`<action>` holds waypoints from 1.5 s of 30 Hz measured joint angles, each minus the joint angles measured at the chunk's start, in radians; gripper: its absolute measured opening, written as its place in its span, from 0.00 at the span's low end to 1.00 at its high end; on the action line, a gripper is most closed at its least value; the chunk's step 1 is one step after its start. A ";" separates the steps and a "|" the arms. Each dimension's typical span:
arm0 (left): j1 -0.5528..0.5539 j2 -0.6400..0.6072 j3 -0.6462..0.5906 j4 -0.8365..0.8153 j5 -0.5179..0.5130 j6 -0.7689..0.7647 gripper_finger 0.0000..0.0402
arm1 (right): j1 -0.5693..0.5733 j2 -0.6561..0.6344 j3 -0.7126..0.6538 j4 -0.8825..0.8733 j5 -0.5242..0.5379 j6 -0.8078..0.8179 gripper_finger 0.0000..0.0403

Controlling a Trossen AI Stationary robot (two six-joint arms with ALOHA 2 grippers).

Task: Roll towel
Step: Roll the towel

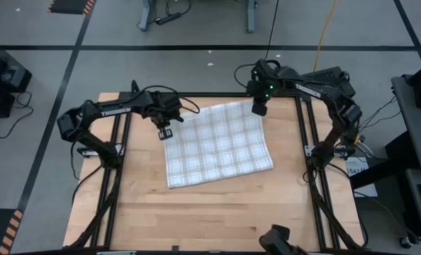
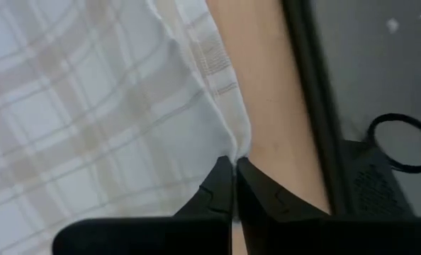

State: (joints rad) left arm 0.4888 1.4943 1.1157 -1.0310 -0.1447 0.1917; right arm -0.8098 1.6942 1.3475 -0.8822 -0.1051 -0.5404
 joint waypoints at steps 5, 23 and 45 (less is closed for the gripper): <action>-0.072 -0.087 0.022 -0.053 -0.054 -0.030 0.02 | 0.000 -0.075 0.000 -0.036 0.001 0.003 0.00; -0.463 -0.142 0.022 -0.111 -0.031 -0.425 0.02 | 0.122 -0.136 0.000 -0.428 -0.149 0.148 0.00; -0.679 -0.138 -0.128 0.068 0.034 -0.692 0.02 | 0.355 -0.136 -0.198 -0.358 -0.125 0.358 0.00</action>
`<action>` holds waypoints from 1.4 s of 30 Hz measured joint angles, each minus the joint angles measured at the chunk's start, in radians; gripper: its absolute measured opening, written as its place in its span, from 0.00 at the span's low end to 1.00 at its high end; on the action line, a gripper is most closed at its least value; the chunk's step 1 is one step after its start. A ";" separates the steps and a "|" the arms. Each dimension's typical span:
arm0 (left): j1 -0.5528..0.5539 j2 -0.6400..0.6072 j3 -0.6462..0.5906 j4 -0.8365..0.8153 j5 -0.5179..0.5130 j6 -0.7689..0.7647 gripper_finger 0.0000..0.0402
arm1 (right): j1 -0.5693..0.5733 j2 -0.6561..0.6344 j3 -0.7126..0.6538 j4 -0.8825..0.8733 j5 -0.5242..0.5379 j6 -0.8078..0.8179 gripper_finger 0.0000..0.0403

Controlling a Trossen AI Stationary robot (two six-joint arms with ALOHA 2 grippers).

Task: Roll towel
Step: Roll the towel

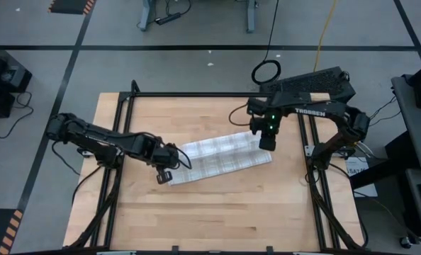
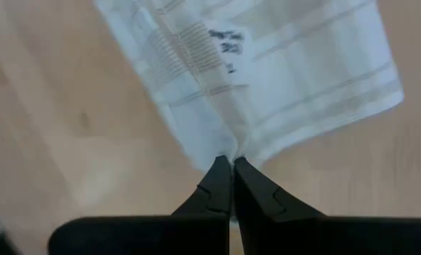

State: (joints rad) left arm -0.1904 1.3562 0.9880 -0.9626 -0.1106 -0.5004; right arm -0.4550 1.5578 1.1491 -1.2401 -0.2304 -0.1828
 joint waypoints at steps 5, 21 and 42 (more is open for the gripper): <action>-0.013 0.006 -0.049 0.041 -0.077 -0.060 0.02 | 0.006 0.000 -0.088 0.132 0.044 0.020 0.00; -0.018 0.000 -0.057 0.052 -0.129 -0.129 0.02 | 0.012 0.000 -0.018 0.084 0.137 0.005 0.00; -0.083 0.038 -0.126 0.224 -0.046 -0.227 0.02 | 0.048 0.000 -0.138 0.111 0.015 -0.003 0.00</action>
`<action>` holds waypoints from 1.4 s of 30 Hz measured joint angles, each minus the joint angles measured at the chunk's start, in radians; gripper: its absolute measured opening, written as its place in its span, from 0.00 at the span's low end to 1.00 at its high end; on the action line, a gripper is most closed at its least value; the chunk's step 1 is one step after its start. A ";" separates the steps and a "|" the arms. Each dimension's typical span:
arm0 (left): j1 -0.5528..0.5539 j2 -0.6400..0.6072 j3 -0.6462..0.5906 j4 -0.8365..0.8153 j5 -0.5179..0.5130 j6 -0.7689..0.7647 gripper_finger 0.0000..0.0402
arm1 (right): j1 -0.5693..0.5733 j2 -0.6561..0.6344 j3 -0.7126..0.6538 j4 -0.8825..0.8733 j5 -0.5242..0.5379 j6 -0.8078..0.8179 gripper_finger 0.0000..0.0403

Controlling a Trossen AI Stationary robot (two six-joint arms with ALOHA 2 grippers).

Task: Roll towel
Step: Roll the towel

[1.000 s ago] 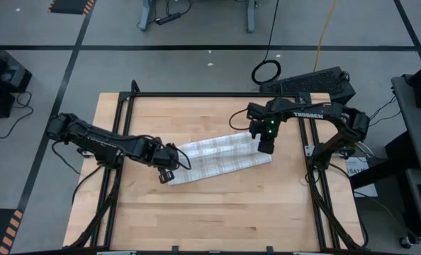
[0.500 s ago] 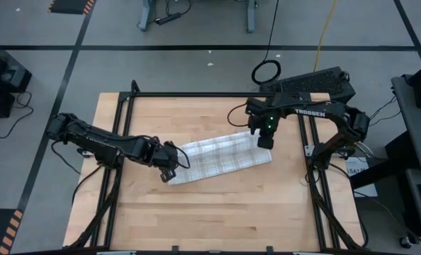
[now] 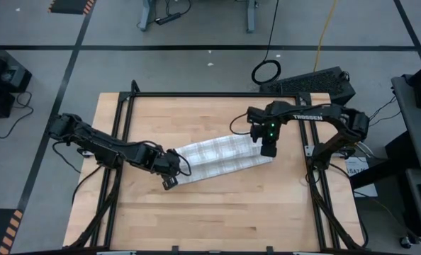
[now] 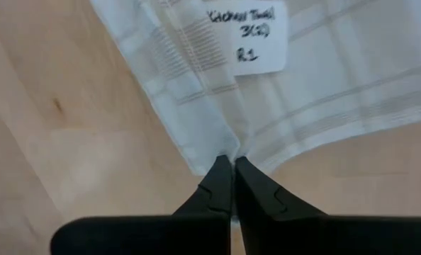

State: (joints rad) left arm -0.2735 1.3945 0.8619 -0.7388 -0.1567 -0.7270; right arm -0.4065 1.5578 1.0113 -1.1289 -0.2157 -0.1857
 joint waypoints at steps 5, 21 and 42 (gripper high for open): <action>-0.002 0.000 0.000 0.059 0.028 0.032 0.02 | 0.018 0.000 -0.058 0.035 0.004 0.028 0.00; -0.002 0.000 0.000 0.050 0.089 0.026 0.06 | 0.069 0.000 -0.083 0.050 -0.034 0.044 0.12; -0.005 -0.116 0.001 0.120 0.300 -0.129 0.63 | 0.068 -0.103 -0.077 -0.080 -0.233 0.170 0.33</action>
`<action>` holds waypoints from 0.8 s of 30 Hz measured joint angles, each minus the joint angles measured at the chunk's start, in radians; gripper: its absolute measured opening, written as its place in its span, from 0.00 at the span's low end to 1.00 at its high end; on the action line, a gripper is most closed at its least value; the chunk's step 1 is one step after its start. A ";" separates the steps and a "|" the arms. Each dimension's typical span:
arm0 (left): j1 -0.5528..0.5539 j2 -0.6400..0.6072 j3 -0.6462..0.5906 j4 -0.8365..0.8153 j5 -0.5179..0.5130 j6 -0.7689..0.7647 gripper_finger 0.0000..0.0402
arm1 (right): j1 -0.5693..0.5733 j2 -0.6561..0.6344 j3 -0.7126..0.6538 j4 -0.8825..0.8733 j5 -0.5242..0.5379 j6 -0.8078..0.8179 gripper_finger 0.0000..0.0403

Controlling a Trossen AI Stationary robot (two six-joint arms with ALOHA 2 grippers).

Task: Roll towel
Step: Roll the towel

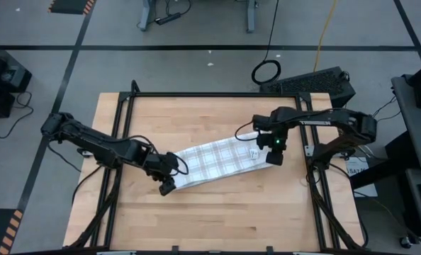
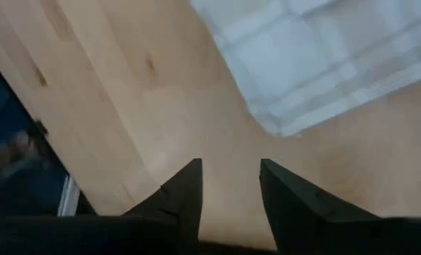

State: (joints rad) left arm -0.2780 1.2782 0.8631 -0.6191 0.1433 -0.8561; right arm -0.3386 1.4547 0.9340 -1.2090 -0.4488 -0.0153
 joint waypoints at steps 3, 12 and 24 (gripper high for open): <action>-0.008 -0.023 0.000 0.025 -0.089 0.014 0.62 | 0.000 -0.079 0.005 0.062 0.002 0.078 0.27; -0.062 -0.004 -0.155 0.274 -0.261 -0.039 0.40 | 0.051 -0.223 -0.069 0.516 0.079 0.344 0.02; -0.111 0.110 -0.285 0.327 -0.284 -0.209 0.14 | 0.145 -0.222 -0.449 1.047 0.172 0.531 0.01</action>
State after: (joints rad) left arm -0.3889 1.3882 0.5785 -0.2922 -0.1409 -1.0648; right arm -0.1932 1.2331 0.4846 -0.1618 -0.2771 0.5158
